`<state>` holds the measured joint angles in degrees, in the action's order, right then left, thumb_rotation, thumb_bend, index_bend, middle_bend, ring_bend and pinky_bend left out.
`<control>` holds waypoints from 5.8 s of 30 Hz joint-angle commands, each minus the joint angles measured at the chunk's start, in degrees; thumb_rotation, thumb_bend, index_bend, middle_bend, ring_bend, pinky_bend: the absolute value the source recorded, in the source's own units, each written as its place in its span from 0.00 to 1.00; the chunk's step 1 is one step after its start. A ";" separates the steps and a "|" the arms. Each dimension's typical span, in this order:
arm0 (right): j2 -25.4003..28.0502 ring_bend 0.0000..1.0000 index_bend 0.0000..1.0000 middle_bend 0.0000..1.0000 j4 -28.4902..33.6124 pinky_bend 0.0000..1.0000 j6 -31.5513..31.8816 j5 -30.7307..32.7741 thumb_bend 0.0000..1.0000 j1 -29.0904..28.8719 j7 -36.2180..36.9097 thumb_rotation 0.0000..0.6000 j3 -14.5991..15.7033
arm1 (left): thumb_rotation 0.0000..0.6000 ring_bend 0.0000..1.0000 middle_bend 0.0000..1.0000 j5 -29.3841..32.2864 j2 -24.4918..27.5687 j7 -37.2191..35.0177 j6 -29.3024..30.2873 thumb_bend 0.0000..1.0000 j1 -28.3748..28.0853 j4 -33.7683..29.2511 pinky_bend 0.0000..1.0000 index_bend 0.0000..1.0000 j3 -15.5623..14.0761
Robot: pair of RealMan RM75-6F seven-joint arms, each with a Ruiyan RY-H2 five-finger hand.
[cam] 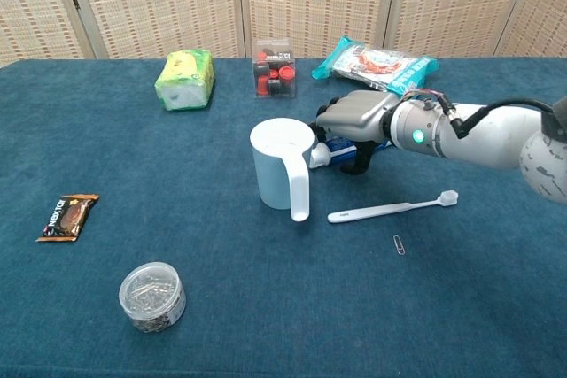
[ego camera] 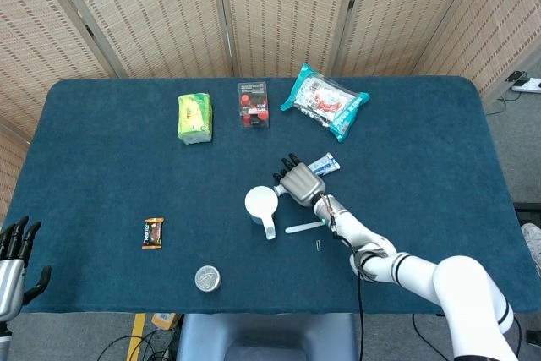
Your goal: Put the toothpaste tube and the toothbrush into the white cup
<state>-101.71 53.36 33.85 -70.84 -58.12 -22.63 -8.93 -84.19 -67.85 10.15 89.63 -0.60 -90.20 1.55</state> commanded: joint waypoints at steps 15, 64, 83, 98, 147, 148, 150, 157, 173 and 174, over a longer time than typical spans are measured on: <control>-1.94 0.20 0.39 0.42 -4.76 0.11 5.03 -3.55 0.31 1.98 5.08 1.00 1.67 | 1.00 0.03 0.02 0.07 -0.39 0.37 -0.91 0.44 -0.16 0.26 0.14 0.10 0.03; 10.70 0.44 0.71 0.62 13.10 0.28 31.37 -15.11 0.28 11.86 42.00 1.00 -0.28 | 1.00 0.03 0.02 -0.70 -0.21 0.51 -1.21 0.44 -0.38 -0.25 0.14 0.13 0.29; 16.00 0.34 0.40 0.43 9.00 0.29 26.39 -14.98 0.25 18.79 54.00 1.00 6.69 | 1.00 0.03 0.02 -1.12 -0.82 1.03 -1.76 0.44 -0.84 -0.46 0.14 0.13 0.14; 21.25 0.14 0.05 0.26 15.97 0.20 22.07 -9.82 0.18 19.93 40.14 1.00 5.18 | 1.00 0.03 0.02 -1.23 -0.89 1.78 -1.81 0.44 -0.95 -1.05 0.14 0.13 0.02; 6.35 0.20 0.33 0.38 7.77 0.20 11.43 7.91 0.06 12.83 6.81 1.00 -2.13 | 1.00 0.03 0.02 -0.19 -0.94 0.98 -2.70 0.44 -0.51 0.03 0.14 0.13 -0.58; 6.44 0.20 0.34 0.38 8.33 0.20 11.45 7.89 0.07 12.90 6.03 1.00 -1.73 | 1.00 0.03 0.02 -0.22 -0.96 0.91 -2.75 0.44 -0.54 0.11 0.14 0.13 -0.59; 6.41 0.20 0.36 0.38 8.85 0.20 11.38 8.04 0.07 12.89 4.78 1.00 -1.25 | 1.00 0.03 0.02 -0.32 -0.98 0.80 -2.79 0.44 -0.61 0.23 0.14 0.13 -0.57; 4.46 0.20 0.39 0.37 7.83 0.20 11.78 8.86 0.09 11.87 1.20 1.00 -1.20 | 1.00 0.03 0.02 -0.34 -1.00 0.48 -2.73 0.44 -0.59 0.50 0.14 0.13 -0.52; -0.48 0.22 0.47 0.38 2.15 0.20 10.12 10.12 0.18 8.85 -2.00 1.00 -2.03 | 1.00 0.03 0.02 0.34 -0.89 -0.41 -2.81 0.44 -0.27 1.41 0.14 0.13 -0.45; -0.59 0.22 0.48 0.38 1.93 0.20 10.11 10.14 0.20 8.79 -2.08 1.00 -2.05 | 1.00 0.03 0.02 0.36 -0.92 -0.43 -2.82 0.44 -0.27 1.46 0.14 0.13 -0.44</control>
<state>-102.23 55.35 43.99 -60.72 -49.27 -24.66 -10.94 -83.83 -68.77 9.72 86.80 -0.87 -88.74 1.11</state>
